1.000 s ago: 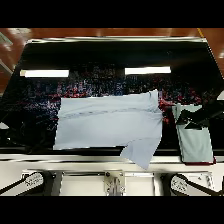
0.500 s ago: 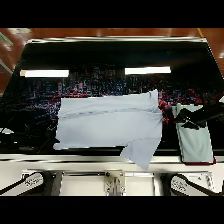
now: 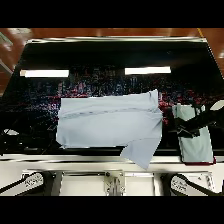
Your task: Fold the shirts.
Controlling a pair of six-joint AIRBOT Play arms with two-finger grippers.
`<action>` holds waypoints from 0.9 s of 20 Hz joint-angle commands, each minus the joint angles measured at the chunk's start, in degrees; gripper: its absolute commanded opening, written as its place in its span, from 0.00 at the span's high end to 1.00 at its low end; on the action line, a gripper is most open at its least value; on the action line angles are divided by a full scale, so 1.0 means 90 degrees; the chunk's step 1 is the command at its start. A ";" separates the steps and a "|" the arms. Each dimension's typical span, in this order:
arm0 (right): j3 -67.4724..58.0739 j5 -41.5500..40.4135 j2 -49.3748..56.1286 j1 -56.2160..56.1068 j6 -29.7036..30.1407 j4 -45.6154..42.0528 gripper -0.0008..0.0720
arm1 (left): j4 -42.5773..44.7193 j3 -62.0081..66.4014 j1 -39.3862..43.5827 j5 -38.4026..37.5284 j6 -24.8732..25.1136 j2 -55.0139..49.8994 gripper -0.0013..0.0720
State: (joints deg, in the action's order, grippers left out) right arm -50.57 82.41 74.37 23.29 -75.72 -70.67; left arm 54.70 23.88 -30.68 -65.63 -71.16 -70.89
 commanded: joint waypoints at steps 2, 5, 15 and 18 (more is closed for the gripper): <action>0.1044 -0.0466 -0.0002 -0.0500 0.0194 0.0359 0.18 | 0.0010 0.0192 0.0012 -0.0146 0.0024 0.0029 0.93; 0.1535 -0.0741 -0.0002 -0.0940 0.0102 0.0527 0.18 | 0.0012 0.0236 0.0012 -0.0260 0.0022 0.0129 0.93; 0.2234 -0.2018 -0.0002 -0.1059 -0.0053 0.1326 0.76 | 0.0010 0.0284 0.0012 -0.0204 0.0029 0.0160 0.93; 0.2217 -0.1843 -0.0007 -0.1059 0.0452 0.1654 0.91 | -0.0143 0.0357 0.0012 -0.0260 0.0386 0.0189 0.93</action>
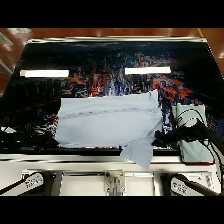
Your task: Fold the shirts.
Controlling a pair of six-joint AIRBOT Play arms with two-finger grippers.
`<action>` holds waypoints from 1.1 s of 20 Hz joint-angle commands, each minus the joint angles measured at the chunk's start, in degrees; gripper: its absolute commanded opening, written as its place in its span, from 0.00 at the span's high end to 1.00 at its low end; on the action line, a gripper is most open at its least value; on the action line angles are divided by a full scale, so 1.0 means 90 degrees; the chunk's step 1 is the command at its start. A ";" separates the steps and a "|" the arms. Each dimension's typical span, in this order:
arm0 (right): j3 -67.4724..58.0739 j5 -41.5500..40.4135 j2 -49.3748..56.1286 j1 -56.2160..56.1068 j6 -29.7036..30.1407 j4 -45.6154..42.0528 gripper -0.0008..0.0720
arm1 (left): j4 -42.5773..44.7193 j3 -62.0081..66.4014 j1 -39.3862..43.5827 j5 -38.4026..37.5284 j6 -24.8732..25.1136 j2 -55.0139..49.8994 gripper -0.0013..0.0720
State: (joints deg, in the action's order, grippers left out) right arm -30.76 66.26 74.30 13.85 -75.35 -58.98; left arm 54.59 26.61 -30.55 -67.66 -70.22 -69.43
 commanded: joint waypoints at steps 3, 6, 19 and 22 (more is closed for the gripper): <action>-0.0313 0.0644 -0.0155 -0.0007 0.1479 0.1464 0.91 | -0.0733 0.0391 -0.0002 -0.0427 0.1222 0.0233 0.93; -0.1166 0.1025 -0.0585 -0.0002 0.1175 0.1860 0.91 | -0.0760 0.1132 -0.0002 -0.0702 0.1059 0.0340 0.93; -0.4226 -0.1253 0.1360 -0.0238 -0.0104 0.1928 0.91 | -0.0809 0.4699 0.1588 0.0517 -0.0381 -0.2093 0.93; -0.4226 -0.1661 0.1940 -0.0413 -0.0109 0.1928 0.90 | -0.0811 0.5102 0.1673 0.0517 -0.0741 -0.2854 0.92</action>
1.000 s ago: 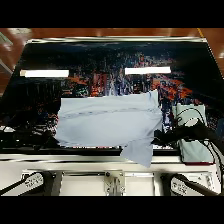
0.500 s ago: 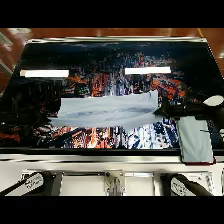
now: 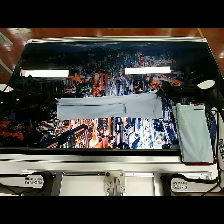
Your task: Fold the shirts.
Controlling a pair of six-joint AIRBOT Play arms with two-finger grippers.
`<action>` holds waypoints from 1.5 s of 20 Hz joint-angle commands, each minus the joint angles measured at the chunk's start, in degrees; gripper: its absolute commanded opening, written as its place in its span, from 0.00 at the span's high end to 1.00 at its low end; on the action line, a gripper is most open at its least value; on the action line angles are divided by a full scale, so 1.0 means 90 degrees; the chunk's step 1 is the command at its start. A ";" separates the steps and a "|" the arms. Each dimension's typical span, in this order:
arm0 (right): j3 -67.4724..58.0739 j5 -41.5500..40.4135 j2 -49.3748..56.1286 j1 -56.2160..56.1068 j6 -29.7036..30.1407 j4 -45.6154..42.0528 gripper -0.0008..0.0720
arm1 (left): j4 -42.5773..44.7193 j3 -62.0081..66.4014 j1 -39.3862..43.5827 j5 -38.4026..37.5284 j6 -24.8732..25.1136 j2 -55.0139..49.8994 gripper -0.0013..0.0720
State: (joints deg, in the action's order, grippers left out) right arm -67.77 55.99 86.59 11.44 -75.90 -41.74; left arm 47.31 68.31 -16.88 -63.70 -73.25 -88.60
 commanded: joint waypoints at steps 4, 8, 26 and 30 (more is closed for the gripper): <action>-0.0114 -0.0597 0.1163 -0.0204 -0.0051 0.0007 0.86 | 0.0000 0.0697 0.0214 0.0083 -0.0442 -0.1200 0.87; -0.0117 -0.0478 0.1022 -0.0015 0.0328 0.0000 0.29 | 0.0061 0.0726 0.0090 -0.0151 -0.0444 -0.1214 0.31; -0.0114 -0.0083 0.1600 -0.0206 0.0287 -0.0743 0.29 | 0.0102 0.1107 0.0282 -0.1783 -0.0588 0.0158 0.38; -0.0121 -0.0134 0.1467 -0.0121 0.0250 -0.0219 0.90 | -0.0083 0.1105 0.0911 -0.1158 -0.0588 0.0172 0.56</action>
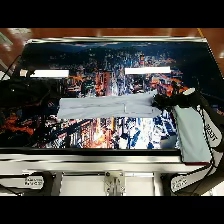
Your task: Fold the shirts.
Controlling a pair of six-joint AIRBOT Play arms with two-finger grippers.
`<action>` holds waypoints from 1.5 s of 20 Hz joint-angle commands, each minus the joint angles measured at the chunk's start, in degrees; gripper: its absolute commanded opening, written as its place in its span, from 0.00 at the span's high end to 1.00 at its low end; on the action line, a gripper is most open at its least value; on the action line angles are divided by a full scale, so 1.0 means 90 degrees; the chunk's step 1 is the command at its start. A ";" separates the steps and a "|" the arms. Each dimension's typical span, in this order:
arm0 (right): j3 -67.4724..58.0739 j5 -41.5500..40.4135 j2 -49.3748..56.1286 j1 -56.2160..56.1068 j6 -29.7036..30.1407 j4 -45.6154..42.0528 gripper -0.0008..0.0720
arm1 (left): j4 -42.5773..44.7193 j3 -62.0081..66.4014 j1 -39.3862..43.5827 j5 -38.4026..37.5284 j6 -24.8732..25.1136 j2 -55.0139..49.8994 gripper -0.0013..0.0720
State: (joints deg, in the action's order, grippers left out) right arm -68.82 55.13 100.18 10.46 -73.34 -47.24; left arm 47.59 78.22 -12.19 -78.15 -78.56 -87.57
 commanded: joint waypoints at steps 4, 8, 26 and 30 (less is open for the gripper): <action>-0.0005 0.0192 -0.0782 0.0204 -0.0063 0.0481 0.91 | -0.0126 0.0005 0.1384 0.1443 0.0002 -0.0044 0.76; -0.0005 0.1025 -0.1906 0.0554 -0.0313 0.0476 0.91 | -0.0136 0.0005 0.2718 0.2317 -0.0002 -0.0522 0.90; -0.0002 0.3043 -0.4481 0.1015 -0.1450 0.0070 0.91 | -0.3786 0.1613 0.5909 0.3791 0.0826 -0.3339 0.93; -0.0002 0.2229 -0.4483 0.0386 -0.1447 0.0100 0.91 | -0.2484 0.1613 0.5238 0.3791 0.0345 -0.2800 0.93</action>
State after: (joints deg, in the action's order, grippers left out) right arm -68.79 79.92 60.10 17.32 -86.19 -46.44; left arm 18.48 91.96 37.98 -43.07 -71.96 -114.89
